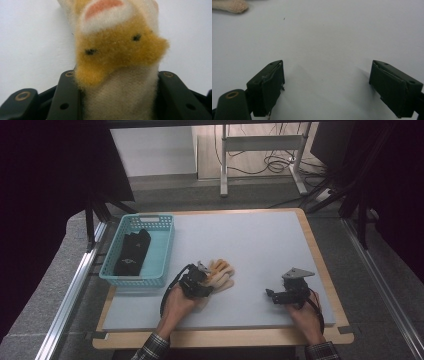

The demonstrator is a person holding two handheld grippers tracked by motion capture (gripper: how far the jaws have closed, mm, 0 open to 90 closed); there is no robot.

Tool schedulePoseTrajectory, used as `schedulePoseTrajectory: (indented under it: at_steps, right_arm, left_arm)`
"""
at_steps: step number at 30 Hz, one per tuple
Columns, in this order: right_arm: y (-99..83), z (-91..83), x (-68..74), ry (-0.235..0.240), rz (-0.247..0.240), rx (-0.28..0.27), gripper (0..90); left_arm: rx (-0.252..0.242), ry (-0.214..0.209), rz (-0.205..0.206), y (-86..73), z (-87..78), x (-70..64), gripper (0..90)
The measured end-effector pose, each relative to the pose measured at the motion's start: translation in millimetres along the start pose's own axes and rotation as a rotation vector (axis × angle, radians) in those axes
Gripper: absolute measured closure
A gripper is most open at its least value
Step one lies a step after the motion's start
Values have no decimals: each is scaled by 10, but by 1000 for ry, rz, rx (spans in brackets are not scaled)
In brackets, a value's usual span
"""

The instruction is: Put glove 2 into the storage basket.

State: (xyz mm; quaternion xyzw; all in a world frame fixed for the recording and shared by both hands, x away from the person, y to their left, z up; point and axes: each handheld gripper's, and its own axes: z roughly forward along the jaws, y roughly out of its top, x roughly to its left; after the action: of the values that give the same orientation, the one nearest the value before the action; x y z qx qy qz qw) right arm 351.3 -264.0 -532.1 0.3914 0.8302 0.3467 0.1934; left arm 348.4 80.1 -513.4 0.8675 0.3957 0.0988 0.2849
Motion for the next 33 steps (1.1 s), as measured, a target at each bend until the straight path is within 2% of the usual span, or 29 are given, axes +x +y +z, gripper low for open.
schedulePoseTrajectory:
  at_steps: [10, 20, 25, 28, 33]
  right_arm:
    - [0, 0, 0, 0, 0, 0, 124]
    - [0, -1, -1, 0, 0, 0, 124]
    - [-1, -1, -1, 0, 0, 0, 124]
    - [0, -1, -1, 1, 0, 0, 124]
    - [-1, -1, -1, 1, 0, 0, 124]
  left_arm:
    - [-36, 3, -25, 112, -146, 96, 577]
    - [-80, 58, -59, 258, -466, 308, 573]
    - [-92, 99, -95, 330, -643, 487, 572]
    - [-97, 130, -119, 355, -770, 645, 572]
    - [-107, 175, -186, 345, -936, 915, 571]
